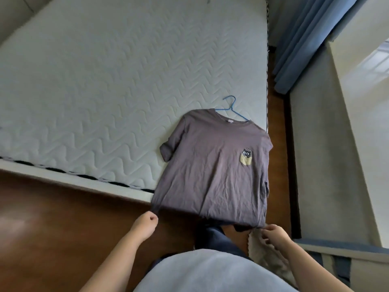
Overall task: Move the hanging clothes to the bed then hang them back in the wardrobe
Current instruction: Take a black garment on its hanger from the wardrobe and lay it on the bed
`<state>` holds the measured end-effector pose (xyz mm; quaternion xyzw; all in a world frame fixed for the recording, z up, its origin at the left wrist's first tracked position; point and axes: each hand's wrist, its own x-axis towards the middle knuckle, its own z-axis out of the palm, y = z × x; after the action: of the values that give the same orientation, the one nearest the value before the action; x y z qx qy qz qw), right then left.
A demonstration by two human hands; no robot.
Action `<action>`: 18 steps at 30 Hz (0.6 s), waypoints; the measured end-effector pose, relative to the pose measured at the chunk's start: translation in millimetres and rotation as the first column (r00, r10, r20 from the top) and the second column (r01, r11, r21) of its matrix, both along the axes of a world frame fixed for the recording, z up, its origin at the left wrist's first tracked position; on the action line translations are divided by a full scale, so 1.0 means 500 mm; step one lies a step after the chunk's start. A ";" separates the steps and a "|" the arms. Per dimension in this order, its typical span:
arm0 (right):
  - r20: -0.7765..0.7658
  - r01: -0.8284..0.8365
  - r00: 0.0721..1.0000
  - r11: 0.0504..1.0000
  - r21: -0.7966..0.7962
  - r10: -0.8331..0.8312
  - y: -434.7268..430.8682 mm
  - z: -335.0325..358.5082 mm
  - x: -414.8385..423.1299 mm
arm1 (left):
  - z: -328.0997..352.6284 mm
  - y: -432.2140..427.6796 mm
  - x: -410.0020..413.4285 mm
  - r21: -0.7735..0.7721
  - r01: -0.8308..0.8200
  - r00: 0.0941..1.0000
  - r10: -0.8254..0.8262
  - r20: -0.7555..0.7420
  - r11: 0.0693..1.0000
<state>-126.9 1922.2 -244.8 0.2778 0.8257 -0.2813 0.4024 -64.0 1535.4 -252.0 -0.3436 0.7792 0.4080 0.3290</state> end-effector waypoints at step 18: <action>-0.198 -0.886 0.463 0.458 -0.073 0.864 -0.840 0.050 0.133 | 0.017 -0.365 0.765 -0.071 -0.963 0.262 0.965 -0.007 0.261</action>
<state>-60.5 1502.3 -219.9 -0.2398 0.8489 -0.1196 0.4555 318.7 1352.7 -243.5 -0.7635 0.4162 0.4934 0.0176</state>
